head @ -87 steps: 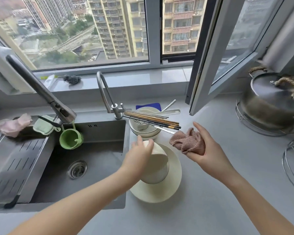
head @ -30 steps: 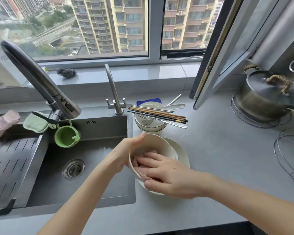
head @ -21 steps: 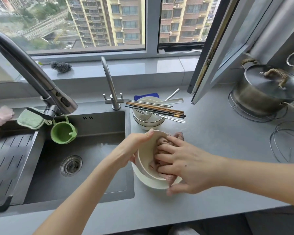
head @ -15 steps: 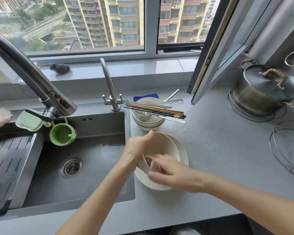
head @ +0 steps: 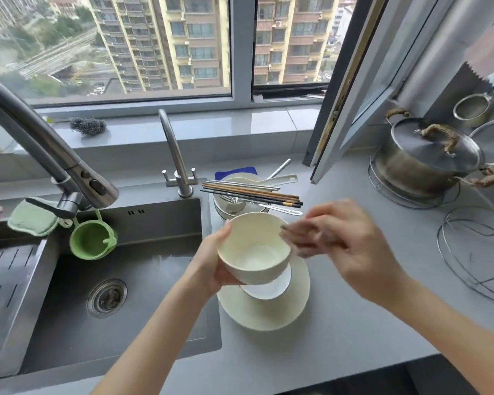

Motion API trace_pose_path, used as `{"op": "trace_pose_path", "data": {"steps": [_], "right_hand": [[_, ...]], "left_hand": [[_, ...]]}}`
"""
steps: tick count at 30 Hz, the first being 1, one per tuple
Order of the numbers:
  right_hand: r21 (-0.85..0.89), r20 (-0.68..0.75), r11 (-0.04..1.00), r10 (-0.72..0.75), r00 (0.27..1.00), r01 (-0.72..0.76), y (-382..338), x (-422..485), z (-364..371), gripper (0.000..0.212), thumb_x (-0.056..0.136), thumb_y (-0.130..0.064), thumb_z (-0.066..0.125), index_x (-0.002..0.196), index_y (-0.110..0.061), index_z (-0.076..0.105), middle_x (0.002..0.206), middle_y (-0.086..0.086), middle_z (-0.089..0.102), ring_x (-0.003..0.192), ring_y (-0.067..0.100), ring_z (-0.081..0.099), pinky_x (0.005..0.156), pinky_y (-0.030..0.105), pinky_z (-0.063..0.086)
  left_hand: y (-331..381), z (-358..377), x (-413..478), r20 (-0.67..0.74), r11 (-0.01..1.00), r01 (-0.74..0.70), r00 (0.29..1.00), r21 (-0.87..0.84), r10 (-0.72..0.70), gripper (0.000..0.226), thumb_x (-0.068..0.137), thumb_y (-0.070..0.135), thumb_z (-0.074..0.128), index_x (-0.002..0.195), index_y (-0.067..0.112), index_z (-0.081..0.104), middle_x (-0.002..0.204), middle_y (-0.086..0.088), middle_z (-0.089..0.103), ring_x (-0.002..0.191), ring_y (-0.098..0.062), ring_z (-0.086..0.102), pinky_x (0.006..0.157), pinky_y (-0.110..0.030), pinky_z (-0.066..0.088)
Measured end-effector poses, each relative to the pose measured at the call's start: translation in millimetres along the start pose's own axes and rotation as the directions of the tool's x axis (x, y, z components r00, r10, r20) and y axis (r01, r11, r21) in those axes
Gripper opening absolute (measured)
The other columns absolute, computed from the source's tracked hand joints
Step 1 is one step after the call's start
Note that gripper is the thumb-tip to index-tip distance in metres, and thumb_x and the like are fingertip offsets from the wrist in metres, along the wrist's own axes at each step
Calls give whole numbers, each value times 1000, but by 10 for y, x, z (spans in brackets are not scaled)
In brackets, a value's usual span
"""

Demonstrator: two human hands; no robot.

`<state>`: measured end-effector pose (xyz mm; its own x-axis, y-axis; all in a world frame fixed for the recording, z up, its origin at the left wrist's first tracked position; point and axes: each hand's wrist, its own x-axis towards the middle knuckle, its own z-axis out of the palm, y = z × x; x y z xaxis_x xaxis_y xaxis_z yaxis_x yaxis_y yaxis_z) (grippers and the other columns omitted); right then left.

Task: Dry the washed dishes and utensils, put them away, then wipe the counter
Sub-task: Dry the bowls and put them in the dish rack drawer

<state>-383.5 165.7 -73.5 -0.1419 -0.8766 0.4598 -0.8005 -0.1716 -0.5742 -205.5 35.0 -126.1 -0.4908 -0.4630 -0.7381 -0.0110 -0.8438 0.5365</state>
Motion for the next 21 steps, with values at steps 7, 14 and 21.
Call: {"op": "trace_pose_path", "data": {"steps": [7,14,21], "right_hand": [[472,6,868,170,985,-153,-288,-20,334,71,83,-79,32,142,-40,36,158,-10,22,148,16,12,119,41,19],[553,-261,828,279,924,-94,-261,508,144,54,84,-38,62,133,-52,45,139,-16,52,129,10,49,105,30,44],[672,154,671,287,945,-314,-152,874,-153,40,76,-29,66,115,-21,67,107,2,72,100,16,66,85,27,53]], "left_hand": [[118,304,29,192,954,56,981,-294,2,34,95,8,40,125,-4,51,122,-30,58,109,-47,57,79,-59,53],[337,502,-136,254,991,-103,964,85,79,36,81,-15,42,114,-14,56,106,-33,65,78,-42,68,58,-38,59],[552,520,-363,275,809,-328,937,487,215,40,59,-1,55,98,-2,65,82,-17,68,64,-27,68,50,-32,55]]}}
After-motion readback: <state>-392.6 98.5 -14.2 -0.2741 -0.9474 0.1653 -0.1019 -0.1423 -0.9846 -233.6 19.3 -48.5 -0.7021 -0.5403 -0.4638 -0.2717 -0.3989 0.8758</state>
